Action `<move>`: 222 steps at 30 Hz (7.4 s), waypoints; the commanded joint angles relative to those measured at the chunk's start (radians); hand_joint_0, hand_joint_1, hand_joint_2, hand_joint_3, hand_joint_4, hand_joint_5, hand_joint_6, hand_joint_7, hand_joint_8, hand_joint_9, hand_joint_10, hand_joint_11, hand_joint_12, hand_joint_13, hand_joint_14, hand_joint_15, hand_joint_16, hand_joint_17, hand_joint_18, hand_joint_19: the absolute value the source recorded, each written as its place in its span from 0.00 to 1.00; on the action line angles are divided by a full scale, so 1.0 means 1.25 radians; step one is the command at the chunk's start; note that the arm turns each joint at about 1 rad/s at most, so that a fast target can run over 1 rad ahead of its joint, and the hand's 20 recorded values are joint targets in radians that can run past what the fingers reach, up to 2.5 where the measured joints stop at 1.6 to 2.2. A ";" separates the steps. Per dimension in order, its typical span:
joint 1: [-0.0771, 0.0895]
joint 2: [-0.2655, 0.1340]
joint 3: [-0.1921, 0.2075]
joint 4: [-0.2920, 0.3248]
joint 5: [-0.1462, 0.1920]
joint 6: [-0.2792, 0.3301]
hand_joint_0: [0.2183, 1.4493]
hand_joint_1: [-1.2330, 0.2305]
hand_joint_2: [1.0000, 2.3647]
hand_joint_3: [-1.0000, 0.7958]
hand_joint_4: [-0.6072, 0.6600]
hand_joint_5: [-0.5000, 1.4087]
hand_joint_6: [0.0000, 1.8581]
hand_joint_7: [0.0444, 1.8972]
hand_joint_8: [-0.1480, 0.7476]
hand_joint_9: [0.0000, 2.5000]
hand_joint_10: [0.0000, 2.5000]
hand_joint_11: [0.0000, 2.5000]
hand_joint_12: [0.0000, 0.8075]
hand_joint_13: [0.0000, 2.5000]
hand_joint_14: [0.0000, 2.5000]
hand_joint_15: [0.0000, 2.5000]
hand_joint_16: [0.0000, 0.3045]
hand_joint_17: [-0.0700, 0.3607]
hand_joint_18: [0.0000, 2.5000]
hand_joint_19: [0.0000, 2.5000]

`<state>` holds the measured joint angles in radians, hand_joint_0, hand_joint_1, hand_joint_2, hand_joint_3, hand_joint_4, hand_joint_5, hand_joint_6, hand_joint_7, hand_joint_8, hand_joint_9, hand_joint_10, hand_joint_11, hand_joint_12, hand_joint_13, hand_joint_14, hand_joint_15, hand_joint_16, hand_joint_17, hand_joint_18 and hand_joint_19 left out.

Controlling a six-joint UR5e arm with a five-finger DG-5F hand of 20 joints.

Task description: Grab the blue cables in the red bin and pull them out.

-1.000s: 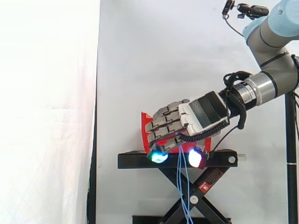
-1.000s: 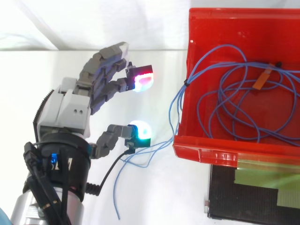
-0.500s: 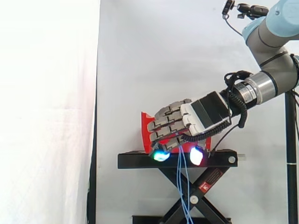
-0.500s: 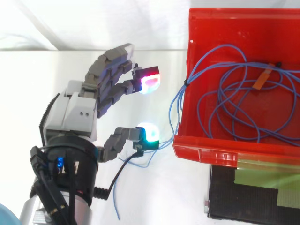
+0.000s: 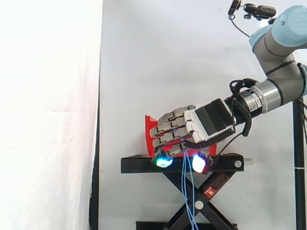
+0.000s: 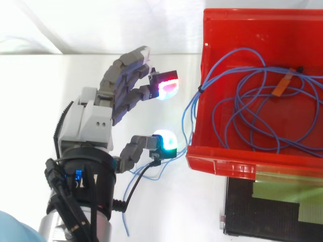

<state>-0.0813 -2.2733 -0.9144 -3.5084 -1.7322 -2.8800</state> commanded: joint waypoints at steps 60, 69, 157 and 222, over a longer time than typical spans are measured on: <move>-0.039 0.000 -0.018 0.028 -0.038 -0.026 0.48 0.30 0.00 0.00 0.74 0.66 0.00 0.34 0.46 0.19 0.01 0.16 0.41 0.13 0.01 0.14 0.14 0.39 0.13 0.23; -0.041 0.000 -0.018 0.031 -0.038 -0.026 0.48 0.30 0.00 0.00 0.74 0.67 0.00 0.34 0.46 0.19 0.01 0.15 0.41 0.13 0.01 0.14 0.14 0.39 0.13 0.23; -0.028 -0.001 -0.045 0.059 -0.038 -0.028 0.49 0.29 0.00 0.00 0.72 0.72 0.00 0.37 0.46 0.22 0.01 0.16 0.40 0.14 0.01 0.14 0.14 0.38 0.14 0.23; 0.005 0.001 -0.005 0.004 -0.032 -0.022 0.53 0.29 0.00 0.00 0.66 0.72 0.18 0.32 0.46 0.26 0.01 0.18 0.39 0.16 0.01 0.15 0.14 0.38 0.16 0.23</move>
<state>-0.0772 -2.2720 -0.9212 -3.5043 -1.7720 -2.9085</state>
